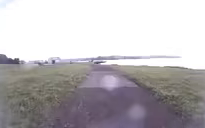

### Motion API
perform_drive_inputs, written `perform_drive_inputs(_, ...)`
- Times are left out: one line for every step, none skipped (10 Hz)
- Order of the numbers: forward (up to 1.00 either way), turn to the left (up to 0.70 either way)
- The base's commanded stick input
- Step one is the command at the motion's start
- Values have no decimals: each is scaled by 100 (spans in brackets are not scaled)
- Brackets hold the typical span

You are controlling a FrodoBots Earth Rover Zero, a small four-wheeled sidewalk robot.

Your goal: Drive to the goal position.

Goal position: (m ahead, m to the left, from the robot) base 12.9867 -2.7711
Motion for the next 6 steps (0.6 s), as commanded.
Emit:
perform_drive_inputs(70,0)
perform_drive_inputs(70,0)
perform_drive_inputs(70,0)
perform_drive_inputs(70,0)
perform_drive_inputs(70,0)
perform_drive_inputs(70,0)
